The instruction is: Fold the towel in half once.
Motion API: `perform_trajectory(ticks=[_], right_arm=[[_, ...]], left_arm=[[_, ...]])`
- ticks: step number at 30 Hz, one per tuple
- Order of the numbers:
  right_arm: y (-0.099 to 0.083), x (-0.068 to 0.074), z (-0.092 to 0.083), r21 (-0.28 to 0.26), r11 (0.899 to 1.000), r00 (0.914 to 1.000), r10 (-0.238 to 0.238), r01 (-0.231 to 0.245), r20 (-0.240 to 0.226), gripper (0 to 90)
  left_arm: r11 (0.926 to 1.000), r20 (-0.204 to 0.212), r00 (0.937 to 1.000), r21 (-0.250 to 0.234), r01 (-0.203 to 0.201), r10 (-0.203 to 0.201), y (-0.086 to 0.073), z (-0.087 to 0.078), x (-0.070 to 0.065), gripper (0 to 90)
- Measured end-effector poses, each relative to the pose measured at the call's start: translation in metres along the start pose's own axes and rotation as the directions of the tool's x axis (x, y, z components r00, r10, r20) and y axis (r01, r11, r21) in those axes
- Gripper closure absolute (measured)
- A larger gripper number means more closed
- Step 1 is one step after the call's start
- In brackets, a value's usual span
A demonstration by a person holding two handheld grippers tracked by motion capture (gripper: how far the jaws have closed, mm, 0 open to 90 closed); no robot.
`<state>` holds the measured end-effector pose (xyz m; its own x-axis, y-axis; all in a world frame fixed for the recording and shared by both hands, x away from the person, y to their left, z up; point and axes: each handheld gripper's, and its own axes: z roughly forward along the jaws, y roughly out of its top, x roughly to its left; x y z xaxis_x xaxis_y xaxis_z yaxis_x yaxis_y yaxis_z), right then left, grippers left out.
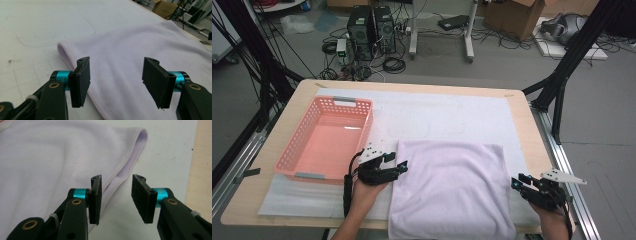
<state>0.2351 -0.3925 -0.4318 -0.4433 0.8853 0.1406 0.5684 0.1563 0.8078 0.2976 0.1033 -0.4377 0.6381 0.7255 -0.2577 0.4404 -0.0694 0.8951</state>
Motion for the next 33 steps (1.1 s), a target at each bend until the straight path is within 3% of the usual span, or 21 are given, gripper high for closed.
perform_trajectory(ticks=[1, 7, 13, 15, 17, 20, 23, 26, 27, 28, 30, 31, 32, 33], right_arm=[[0.003, -0.003, 0.003, -0.001, 1.000, 0.9999, 0.005, -0.005, -0.010, 60.6], [0.018, -0.014, 0.023, 0.013, 1.000, 0.9996, 0.000, 0.000, -0.027, 61.9], [0.036, -0.025, 0.044, 0.022, 1.000, 0.9997, -0.018, 0.018, -0.017, 63.9], [0.042, -0.029, 0.054, 0.034, 0.999, 0.9998, -0.019, 0.020, -0.010, 60.4], [0.049, -0.033, 0.065, 0.048, 0.999, 0.9998, -0.020, 0.020, -0.008, 51.3], [0.060, -0.035, 0.082, 0.080, 0.996, 0.9996, -0.027, 0.027, -0.004, 41.3], [0.068, -0.039, 0.097, 0.136, 0.990, 0.9995, -0.027, 0.025, 0.015, 41.2], [0.069, -0.037, 0.106, 0.188, 0.980, 0.9973, -0.069, 0.063, 0.025, 45.7], [0.069, -0.036, 0.106, 0.193, 0.978, 0.9960, -0.085, 0.077, 0.030, 47.4], [0.069, -0.036, 0.105, 0.192, 0.978, 0.9957, -0.088, 0.081, 0.029, 51.5], [0.069, -0.037, 0.104, 0.192, 0.978, 0.9962, -0.087, 0.085, 0.001, 70.2], [0.070, -0.037, 0.104, 0.192, 0.977, 0.9959, -0.083, 0.088, -0.038, 83.7], [0.070, -0.034, 0.105, 0.198, 0.974, 0.9937, -0.100, 0.108, -0.051, 85.0], [0.071, -0.033, 0.105, 0.199, 0.972, 0.9917, -0.120, 0.127, -0.048, 85.7]], left_arm=[[0.9999, -0.002, 1.0000, -0.016, 0.006, -0.006, 0.002, 0.002, 0.002, 40.3], [0.9995, 0.010, 0.9995, 0.004, 0.030, -0.030, 0.012, 0.020, 0.014, 36.5], [0.9976, -0.051, 0.9981, 0.057, 0.039, -0.036, 0.021, 0.040, 0.030, 36.4], [0.9963, -0.112, 0.9935, 0.080, 0.031, -0.022, 0.024, 0.047, 0.033, 35.3], [0.9938, -0.160, 0.9868, 0.105, 0.039, -0.022, 0.026, 0.054, 0.038, 34.0], [0.9895, -0.183, 0.9827, 0.133, 0.055, -0.030, 0.027, 0.063, 0.043, 34.4], [0.9788, -0.174, 0.9844, 0.195, 0.061, -0.027, 0.025, 0.073, 0.044, 36.9], [0.9762, -0.172, 0.9849, 0.216, 0.015, 0.023, 0.026, 0.075, 0.041, 40.4], [0.9746, -0.177, 0.9828, 0.224, -0.013, 0.053, 0.026, 0.075, 0.039, 43.8], [0.9720, -0.176, 0.9811, 0.232, -0.038, 0.080, 0.026, 0.074, 0.039, 53.5], [0.9695, -0.122, 0.9890, 0.239, -0.053, 0.084, 0.026, 0.075, 0.038, 77.6], [0.9688, -0.131, 0.9877, 0.242, -0.052, 0.086, 0.026, 0.076, 0.036, 82.3], [0.9660, -0.133, 0.9874, 0.253, -0.050, 0.086, 0.028, 0.076, 0.036, 83.5], [0.9679, -0.144, 0.9869, 0.249, -0.033, 0.071, 0.031, 0.077, 0.036, 84.1]])
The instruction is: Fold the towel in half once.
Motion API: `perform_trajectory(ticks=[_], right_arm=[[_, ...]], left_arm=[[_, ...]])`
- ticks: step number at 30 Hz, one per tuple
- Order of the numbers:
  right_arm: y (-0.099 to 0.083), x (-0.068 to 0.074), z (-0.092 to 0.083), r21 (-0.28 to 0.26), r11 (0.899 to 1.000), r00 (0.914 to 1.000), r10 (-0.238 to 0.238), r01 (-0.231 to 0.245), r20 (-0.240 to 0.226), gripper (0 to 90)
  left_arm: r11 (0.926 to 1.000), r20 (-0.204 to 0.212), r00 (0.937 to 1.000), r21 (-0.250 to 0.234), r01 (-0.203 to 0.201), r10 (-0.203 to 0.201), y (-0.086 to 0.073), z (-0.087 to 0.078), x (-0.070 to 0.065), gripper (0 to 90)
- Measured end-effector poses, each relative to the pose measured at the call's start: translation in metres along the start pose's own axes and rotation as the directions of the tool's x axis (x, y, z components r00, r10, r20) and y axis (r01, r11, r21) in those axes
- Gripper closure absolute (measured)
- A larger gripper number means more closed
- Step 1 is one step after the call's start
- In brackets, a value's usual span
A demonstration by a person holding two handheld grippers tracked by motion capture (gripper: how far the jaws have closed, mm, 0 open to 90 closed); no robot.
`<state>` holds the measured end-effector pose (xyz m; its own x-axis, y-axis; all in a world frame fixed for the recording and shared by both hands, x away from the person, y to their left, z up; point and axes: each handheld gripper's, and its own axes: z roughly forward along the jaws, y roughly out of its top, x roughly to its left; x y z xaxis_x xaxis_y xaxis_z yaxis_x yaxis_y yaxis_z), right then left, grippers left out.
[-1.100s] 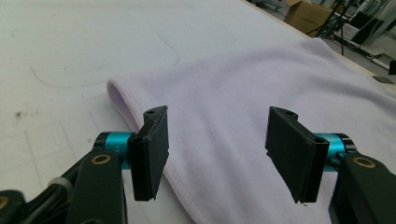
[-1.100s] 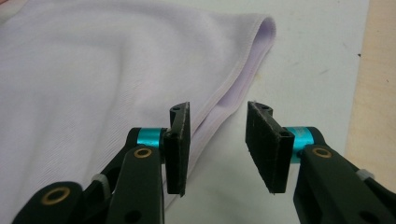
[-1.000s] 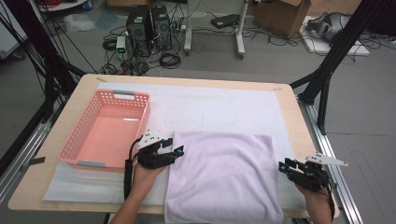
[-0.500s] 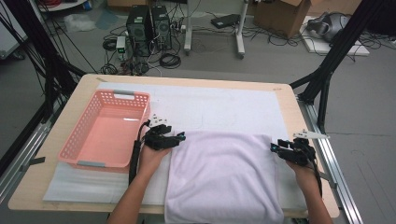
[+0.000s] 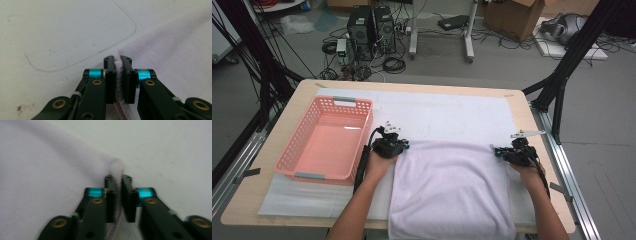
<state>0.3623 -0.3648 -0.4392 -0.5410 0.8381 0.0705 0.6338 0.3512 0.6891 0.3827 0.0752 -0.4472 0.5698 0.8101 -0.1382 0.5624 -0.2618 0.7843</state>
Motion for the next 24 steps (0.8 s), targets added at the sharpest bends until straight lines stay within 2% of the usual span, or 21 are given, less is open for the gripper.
perform_trajectory(ticks=[1, 2, 3, 4, 5, 7, 9, 13, 14, 16, 17, 20, 22, 23, 24], right_arm=[[0.002, -0.001, -0.001, -0.008, 1.000, 1.0000, -0.003, 0.003, 0.003, 86.1], [0.004, -0.002, -0.003, -0.045, 0.999, 0.9999, -0.002, 0.003, 0.012, 86.2], [0.007, -0.004, -0.008, -0.091, 0.996, 0.9998, 0.007, -0.005, 0.017, 86.3], [0.012, -0.006, -0.012, -0.137, 0.990, 0.9996, 0.015, -0.012, 0.025, 86.3], [0.017, -0.008, -0.015, -0.169, 0.986, 0.9991, 0.015, -0.009, 0.039, 86.3], [0.030, -0.009, -0.019, -0.214, 0.977, 0.9967, -0.006, 0.024, 0.081, 86.4], [0.043, -0.009, -0.020, -0.249, 0.967, 0.9923, -0.027, 0.056, 0.121, 86.3], [0.062, -0.014, -0.014, -0.290, 0.953, 0.9834, -0.040, 0.091, 0.177, 86.2], [0.065, -0.015, -0.012, -0.293, 0.952, 0.9808, -0.036, 0.093, 0.192, 86.2], [0.069, -0.020, -0.008, -0.307, 0.947, 0.9779, -0.030, 0.094, 0.207, 86.2], [0.071, -0.022, -0.006, -0.309, 0.947, 0.9773, -0.025, 0.090, 0.210, 86.2], [0.078, -0.026, 0.000, -0.305, 0.948, 0.9748, -0.016, 0.086, 0.222, 86.2], [0.085, -0.030, 0.003, -0.311, 0.947, 0.9730, -0.011, 0.084, 0.231, 86.2], [0.089, -0.031, 0.003, -0.316, 0.945, 0.9727, -0.005, 0.081, 0.232, 86.0], [0.093, -0.033, 0.004, -0.329, 0.942, 0.9736, 0.007, 0.070, 0.228, 85.6]], left_arm=[[0.9985, -0.006, 0.9996, -0.048, 0.027, -0.028, 0.002, -0.003, 0.001, 84.4], [0.9934, -0.011, 0.9990, -0.106, 0.043, -0.044, 0.005, -0.007, 0.003, 84.6], [0.9897, -0.018, 0.9990, -0.138, 0.039, -0.042, 0.009, -0.010, 0.004, 84.7], [0.9933, -0.036, 0.9990, -0.113, 0.022, -0.026, 0.016, -0.011, 0.007, 84.7], [0.9915, -0.042, 0.9988, -0.128, 0.020, -0.026, 0.022, -0.012, 0.010, 84.7], [0.9788, -0.050, 0.9974, -0.200, 0.041, -0.052, 0.034, -0.016, 0.016, 84.7], [0.9687, -0.060, 0.9966, -0.245, 0.040, -0.056, 0.046, -0.016, 0.021, 84.7], [0.9594, -0.065, 0.9964, -0.280, 0.034, -0.055, 0.066, -0.010, 0.032, 84.6], [0.9542, -0.066, 0.9965, -0.298, 0.029, -0.051, 0.070, -0.009, 0.034, 84.6], [0.9571, -0.076, 0.9961, -0.289, 0.022, -0.046, 0.078, -0.004, 0.037, 84.5], [0.9543, -0.075, 0.9961, -0.298, 0.022, -0.047, 0.080, -0.002, 0.039, 84.6], [0.9543, -0.089, 0.9940, -0.297, 0.034, -0.063, 0.087, 0.005, 0.043, 84.6], [0.9505, -0.086, 0.9930, -0.306, 0.052, -0.082, 0.090, 0.008, 0.046, 84.6], [0.9459, -0.077, 0.9922, -0.317, 0.068, -0.098, 0.090, 0.009, 0.046, 84.6], [0.9467, -0.074, 0.9924, -0.314, 0.071, -0.099, 0.089, 0.010, 0.045, 84.1]])
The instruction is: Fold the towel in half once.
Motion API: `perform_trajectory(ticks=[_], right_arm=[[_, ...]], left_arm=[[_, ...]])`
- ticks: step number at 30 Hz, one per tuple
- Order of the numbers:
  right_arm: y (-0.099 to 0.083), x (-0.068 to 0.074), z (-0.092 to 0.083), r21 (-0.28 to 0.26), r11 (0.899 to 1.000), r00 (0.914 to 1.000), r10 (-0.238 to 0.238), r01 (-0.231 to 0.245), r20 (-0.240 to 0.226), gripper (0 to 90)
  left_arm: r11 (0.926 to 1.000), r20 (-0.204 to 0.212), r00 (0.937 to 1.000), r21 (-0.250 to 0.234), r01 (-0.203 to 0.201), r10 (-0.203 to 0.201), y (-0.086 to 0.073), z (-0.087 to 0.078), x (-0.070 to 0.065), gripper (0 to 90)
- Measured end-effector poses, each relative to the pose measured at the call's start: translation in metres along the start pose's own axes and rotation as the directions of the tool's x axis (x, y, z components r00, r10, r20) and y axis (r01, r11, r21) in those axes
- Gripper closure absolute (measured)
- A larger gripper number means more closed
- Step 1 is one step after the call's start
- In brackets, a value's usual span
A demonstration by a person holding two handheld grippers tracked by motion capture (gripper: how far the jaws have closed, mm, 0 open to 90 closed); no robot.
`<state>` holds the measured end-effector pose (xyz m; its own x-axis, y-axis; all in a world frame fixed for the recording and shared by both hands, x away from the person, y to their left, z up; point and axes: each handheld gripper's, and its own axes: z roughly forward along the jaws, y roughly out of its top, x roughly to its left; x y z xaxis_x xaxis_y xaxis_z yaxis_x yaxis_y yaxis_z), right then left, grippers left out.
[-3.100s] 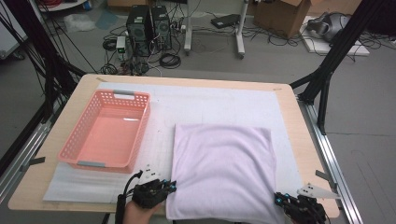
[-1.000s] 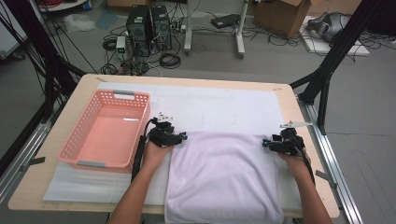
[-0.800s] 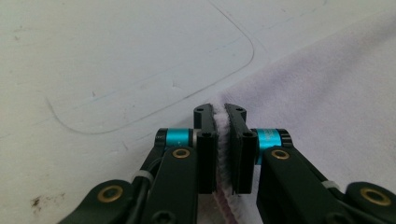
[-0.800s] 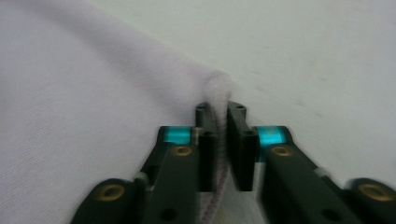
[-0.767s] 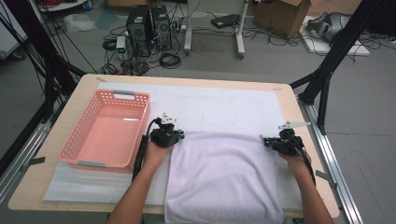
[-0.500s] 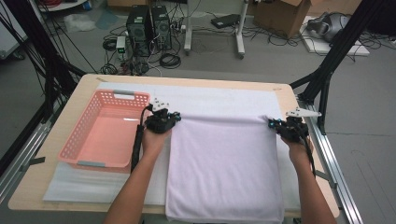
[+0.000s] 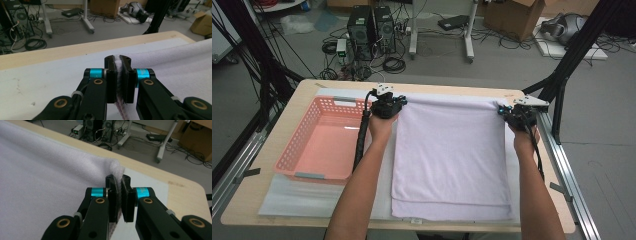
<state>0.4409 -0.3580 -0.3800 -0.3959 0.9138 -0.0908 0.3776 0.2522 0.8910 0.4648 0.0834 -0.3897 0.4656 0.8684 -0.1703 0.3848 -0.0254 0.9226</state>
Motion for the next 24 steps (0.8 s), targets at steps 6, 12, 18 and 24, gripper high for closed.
perform_trajectory(ticks=[6, 12, 18, 24], right_arm=[[-0.002, -0.004, 0.005, 0.013, 0.995, 0.9952, 0.098, -0.098, 0.009, 64.6], [-0.005, -0.003, -0.011, 0.034, 0.997, 0.9969, 0.077, -0.076, -0.019, 63.5], [-0.011, 0.004, -0.031, 0.071, 0.996, 0.9968, 0.061, -0.057, -0.052, 62.4], [-0.032, 0.015, -0.060, 0.099, 0.993, 0.9943, 0.073, -0.065, -0.078, 60.7]], left_arm=[[0.9989, 0.021, 0.9986, -0.002, 0.048, -0.048, -0.013, -0.006, -0.001, 56.1], [0.9990, 0.082, 0.9959, 0.028, 0.036, -0.038, -0.027, -0.017, -0.010, 48.0], [1.0000, 0.110, 0.9940, 0.007, 0.004, -0.004, -0.032, -0.028, -0.026, 43.9], [0.9999, 0.134, 0.9910, 0.015, -0.003, 0.001, -0.049, -0.053, -0.038, 42.6]])
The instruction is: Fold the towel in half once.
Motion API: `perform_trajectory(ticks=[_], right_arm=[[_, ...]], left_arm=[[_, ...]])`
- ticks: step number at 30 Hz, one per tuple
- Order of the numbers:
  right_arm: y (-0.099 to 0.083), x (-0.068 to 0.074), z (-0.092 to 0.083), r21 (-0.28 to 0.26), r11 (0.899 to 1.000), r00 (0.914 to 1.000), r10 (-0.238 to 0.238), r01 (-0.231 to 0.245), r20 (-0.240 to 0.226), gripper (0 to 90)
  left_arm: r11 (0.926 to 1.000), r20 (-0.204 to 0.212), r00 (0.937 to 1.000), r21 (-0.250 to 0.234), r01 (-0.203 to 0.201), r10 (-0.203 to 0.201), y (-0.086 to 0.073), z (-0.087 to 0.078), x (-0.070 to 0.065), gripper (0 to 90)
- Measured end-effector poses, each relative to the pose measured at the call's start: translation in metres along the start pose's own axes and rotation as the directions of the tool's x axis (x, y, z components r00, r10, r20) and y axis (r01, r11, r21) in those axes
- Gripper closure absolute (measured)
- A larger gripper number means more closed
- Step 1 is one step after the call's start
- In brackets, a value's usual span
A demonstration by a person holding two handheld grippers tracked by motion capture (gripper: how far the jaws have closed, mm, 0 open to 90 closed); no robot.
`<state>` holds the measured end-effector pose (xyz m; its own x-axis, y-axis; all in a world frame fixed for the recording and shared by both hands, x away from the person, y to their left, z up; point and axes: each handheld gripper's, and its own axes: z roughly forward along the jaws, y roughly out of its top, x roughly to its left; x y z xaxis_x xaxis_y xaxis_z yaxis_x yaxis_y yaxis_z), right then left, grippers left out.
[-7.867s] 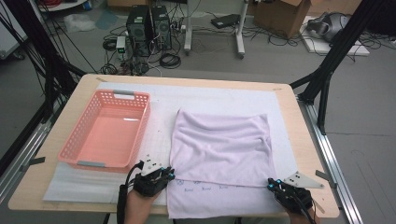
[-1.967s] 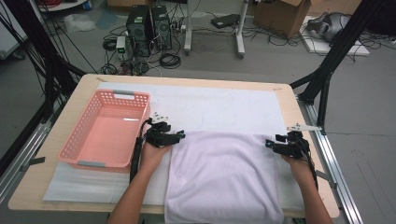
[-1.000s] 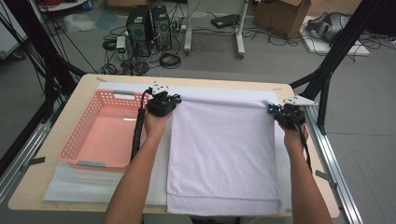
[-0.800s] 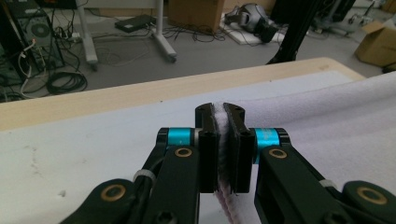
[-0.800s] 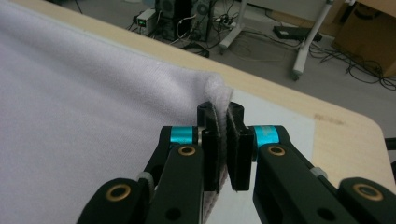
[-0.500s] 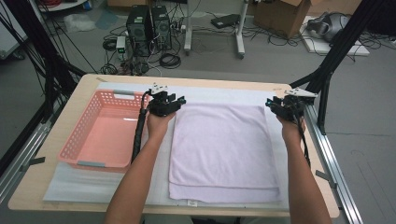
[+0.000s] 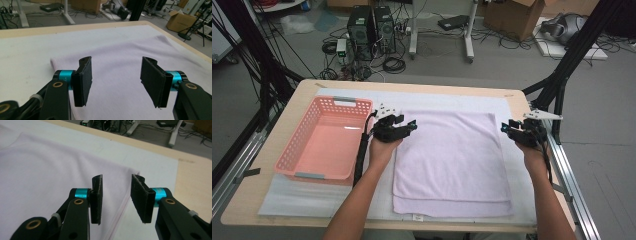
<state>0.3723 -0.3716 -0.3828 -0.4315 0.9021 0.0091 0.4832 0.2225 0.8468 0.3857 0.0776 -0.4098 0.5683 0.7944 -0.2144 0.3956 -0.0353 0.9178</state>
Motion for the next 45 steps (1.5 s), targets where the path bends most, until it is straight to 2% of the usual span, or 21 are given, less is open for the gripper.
perform_trajectory(ticks=[2, 3, 4, 6, 10, 13, 16, 20, 24, 27, 29, 32, 34, 37, 40, 41, 44, 45], right_arm=[[-0.012, 0.006, -0.010, 0.007, 1.000, 1.0000, 0.001, -0.001, -0.008, 60.9], [-0.018, 0.008, -0.015, 0.016, 1.000, 0.9999, 0.008, -0.008, -0.012, 60.8], [-0.025, 0.011, -0.020, 0.016, 1.000, 0.9997, 0.014, -0.014, -0.020, 60.6], [-0.039, 0.016, -0.029, 0.023, 0.999, 0.9993, 0.024, -0.024, -0.027, 60.3], [-0.068, 0.025, -0.044, 0.053, 0.997, 0.9975, 0.059, -0.057, -0.037, 58.6], [-0.086, 0.033, -0.057, 0.062, 0.996, 0.9967, 0.071, -0.068, -0.041, 58.0], [-0.098, 0.040, -0.071, 0.066, 0.995, 0.9961, 0.077, -0.074, -0.044, 57.9], [-0.109, 0.049, -0.087, 0.063, 0.995, 0.9954, 0.081, -0.078, -0.051, 58.5], [-0.120, 0.057, -0.100, 0.066, 0.995, 0.9952, 0.078, -0.074, -0.059, 60.1], [-0.130, 0.063, -0.107, 0.068, 0.993, 0.9923, 0.103, -0.099, -0.068, 63.9], [-0.135, 0.066, -0.111, 0.067, 0.989, 0.9857, 0.140, -0.134, -0.093, 66.3], [-0.135, 0.073, -0.113, 0.087, 0.992, 0.9912, 0.103, -0.095, -0.083, 67.8], [-0.135, 0.076, -0.112, 0.089, 0.991, 0.9899, 0.111, -0.103, -0.088, 67.8], [-0.135, 0.081, -0.106, 0.114, 0.990, 0.9918, 0.096, -0.087, -0.084, 67.8], [-0.135, 0.084, -0.099, 0.145, 0.987, 0.9947, 0.082, -0.072, -0.062, 70.0], [-0.135, 0.085, -0.097, 0.159, 0.984, 0.9941, 0.093, -0.083, -0.055, 72.3], [-0.135, 0.086, -0.094, 0.166, 0.984, 0.9950, 0.080, -0.070, -0.059, 83.3], [-0.134, 0.086, -0.094, 0.169, 0.984, 0.9957, 0.071, -0.060, -0.060, 84.2]], left_arm=[[0.9997, 0.023, 0.9997, 0.022, 0.009, -0.009, -0.006, -0.008, -0.004, 40.5], [0.9998, 0.031, 0.9993, 0.012, 0.018, -0.018, -0.012, -0.012, -0.007, 38.1], [0.9999, 0.036, 0.9993, 0.004, 0.014, -0.014, -0.017, -0.018, -0.010, 38.2], [0.9996, 0.047, 0.9989, 0.027, 0.005, -0.006, -0.027, -0.027, -0.015, 38.6], [0.9993, 0.048, 0.9988, 0.035, -0.012, 0.011, -0.044, -0.047, -0.023, 39.2], [0.9987, 0.051, 0.9987, 0.051, -0.004, 0.002, -0.057, -0.062, -0.027, 39.9], [0.9964, 0.042, 0.9991, 0.085, -0.012, 0.008, -0.069, -0.074, -0.029, 40.0], [0.9946, 0.033, 0.9994, 0.103, -0.017, 0.013, -0.080, -0.092, -0.034, 40.8], [0.9928, 0.030, 0.9995, 0.120, -0.002, -0.002, -0.089, -0.109, -0.039, 43.8], [0.9853, 0.051, 0.9985, 0.171, 0.008, -0.017, -0.097, -0.115, -0.043, 47.0], [0.9823, 0.064, 0.9979, 0.187, -0.001, -0.011, -0.102, -0.118, -0.046, 50.8], [0.9806, 0.074, 0.9972, 0.196, -0.005, -0.010, -0.104, -0.121, -0.050, 54.3], [0.9785, 0.085, 0.9961, 0.206, 0.005, -0.023, -0.103, -0.121, -0.053, 56.0], [0.9693, 0.077, 0.9965, 0.245, 0.014, -0.034, -0.103, -0.118, -0.058, 58.0], [0.9620, 0.051, 0.9986, 0.273, 0.002, -0.016, -0.104, -0.115, -0.061, 61.8], [0.9610, 0.046, 0.9989, 0.277, -0.005, -0.008, -0.104, -0.115, -0.062, 63.5], [0.9603, 0.035, 0.9994, 0.279, -0.011, 0.002, -0.104, -0.115, -0.061, 70.7], [0.9599, 0.033, 0.9994, 0.280, -0.018, 0.009, -0.104, -0.115, -0.061, 72.1]])
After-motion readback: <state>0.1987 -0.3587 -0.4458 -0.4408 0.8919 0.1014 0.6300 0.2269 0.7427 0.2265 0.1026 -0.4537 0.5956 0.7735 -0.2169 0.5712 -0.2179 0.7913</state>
